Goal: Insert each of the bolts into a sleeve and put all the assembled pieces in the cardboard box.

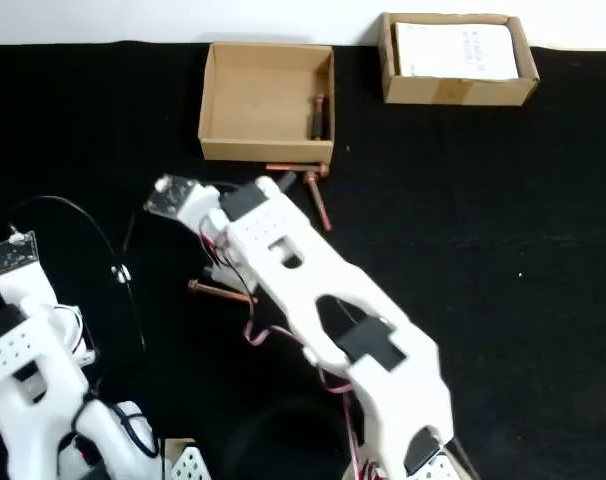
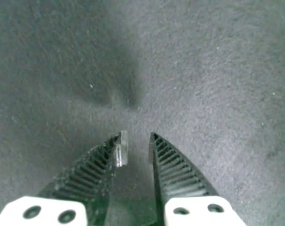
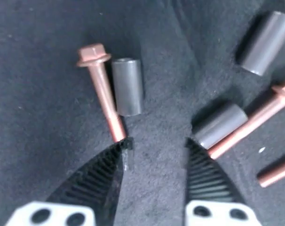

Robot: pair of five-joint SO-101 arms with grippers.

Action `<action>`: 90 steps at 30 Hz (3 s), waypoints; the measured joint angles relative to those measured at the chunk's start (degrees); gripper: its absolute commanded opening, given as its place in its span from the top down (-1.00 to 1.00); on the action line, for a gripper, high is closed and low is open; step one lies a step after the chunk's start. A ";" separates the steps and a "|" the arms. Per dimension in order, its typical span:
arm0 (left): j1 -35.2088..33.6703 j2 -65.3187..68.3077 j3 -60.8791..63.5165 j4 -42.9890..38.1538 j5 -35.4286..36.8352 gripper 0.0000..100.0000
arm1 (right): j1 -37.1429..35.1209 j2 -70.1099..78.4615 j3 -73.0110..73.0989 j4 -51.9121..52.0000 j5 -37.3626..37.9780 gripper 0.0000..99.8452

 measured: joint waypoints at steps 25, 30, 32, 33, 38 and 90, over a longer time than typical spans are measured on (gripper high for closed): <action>-1.49 9.93 -0.09 -3.43 3.25 0.81 | -2.11 28.31 -29.80 6.33 4.13 0.60; -1.49 9.93 -0.09 -3.43 3.25 0.81 | -1.49 31.82 -33.85 7.30 4.22 0.75; -1.49 9.93 -0.09 -3.43 3.25 0.81 | -1.23 32.53 -35.69 8.35 4.22 0.89; -1.49 9.93 -0.09 -3.43 3.25 0.81 | -0.88 32.70 -36.92 8.88 4.22 0.93; -1.49 9.93 -4.13 -1.41 3.60 0.80 | 1.14 33.67 -41.85 13.80 8.26 0.99; 48.53 62.33 -56.53 32.44 38.68 0.54 | 44.04 -9.49 -35.52 19.16 2.02 0.99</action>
